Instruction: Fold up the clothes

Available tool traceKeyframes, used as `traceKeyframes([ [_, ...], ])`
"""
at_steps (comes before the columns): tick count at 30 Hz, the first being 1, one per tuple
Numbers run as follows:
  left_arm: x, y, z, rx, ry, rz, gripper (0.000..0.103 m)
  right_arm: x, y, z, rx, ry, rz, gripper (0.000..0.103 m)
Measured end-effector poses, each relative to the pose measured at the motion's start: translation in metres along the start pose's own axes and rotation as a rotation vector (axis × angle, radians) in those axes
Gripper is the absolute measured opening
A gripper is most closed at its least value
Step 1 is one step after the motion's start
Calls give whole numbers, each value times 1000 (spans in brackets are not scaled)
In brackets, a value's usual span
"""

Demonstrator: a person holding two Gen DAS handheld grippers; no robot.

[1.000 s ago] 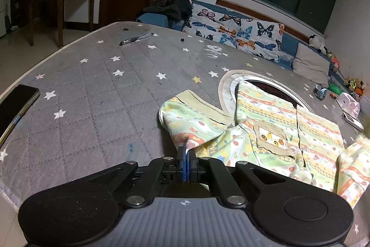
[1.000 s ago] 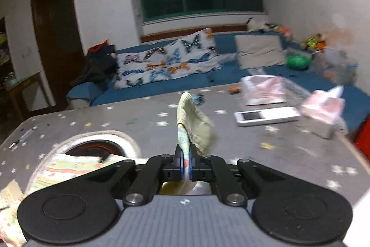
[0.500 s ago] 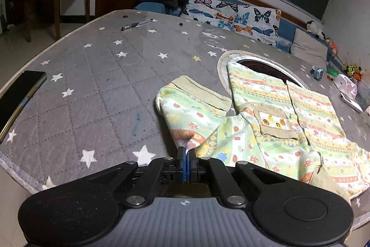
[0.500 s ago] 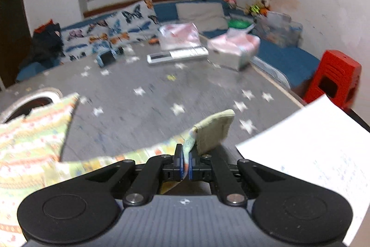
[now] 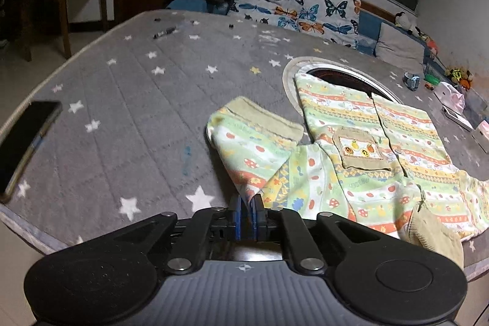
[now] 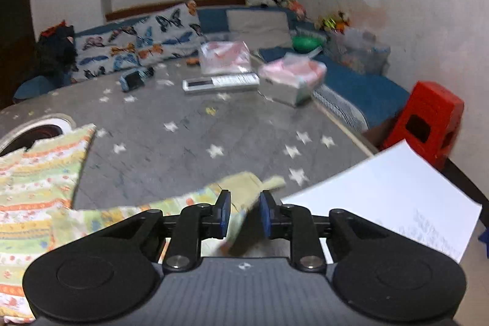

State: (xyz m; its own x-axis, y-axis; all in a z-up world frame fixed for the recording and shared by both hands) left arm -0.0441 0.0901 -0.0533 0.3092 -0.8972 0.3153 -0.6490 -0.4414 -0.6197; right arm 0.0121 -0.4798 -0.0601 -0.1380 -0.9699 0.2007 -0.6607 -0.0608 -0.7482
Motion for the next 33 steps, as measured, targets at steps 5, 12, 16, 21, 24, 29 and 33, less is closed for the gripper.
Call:
traceKeyframes([
  [5, 6, -18, -5, 49, -12, 15, 13, -31, -22, 2, 38, -100, -39, 22],
  [12, 22, -41, -6, 87, 10, 45, 15, -96, -49, 26, 43, -259, -101, 22],
  [16, 35, -54, -3, 96, 47, 56, 22, -130, -59, 41, 35, -330, -139, 22],
  [21, 65, -62, 31, 51, 88, 90, 22, -166, -72, 61, 21, -383, -193, 22],
  [24, 86, -64, 66, 11, 91, 126, 22, -182, -79, 76, 9, -404, -218, 22],
  [29, 112, -69, 120, -33, 71, 173, 22, -199, -87, 100, -9, -433, -224, 22],
  [33, 125, -78, 156, -54, 54, 193, 23, -204, -95, 114, -10, -427, -223, 25],
])
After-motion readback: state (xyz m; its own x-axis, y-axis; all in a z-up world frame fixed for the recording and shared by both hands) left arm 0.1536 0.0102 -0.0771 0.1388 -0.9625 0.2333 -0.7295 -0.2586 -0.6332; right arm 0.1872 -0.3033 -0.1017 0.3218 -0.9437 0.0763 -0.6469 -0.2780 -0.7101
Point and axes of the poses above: each gripper's, at about its wrist camera, not at the fingertips, and z roughly the way its jaws point, x to its right, y to its underside, the point moved 8 cm from there along z, roughly the way its jaws point, and after that the axes turned 15 degrees about -z, right-handed, at the moved point
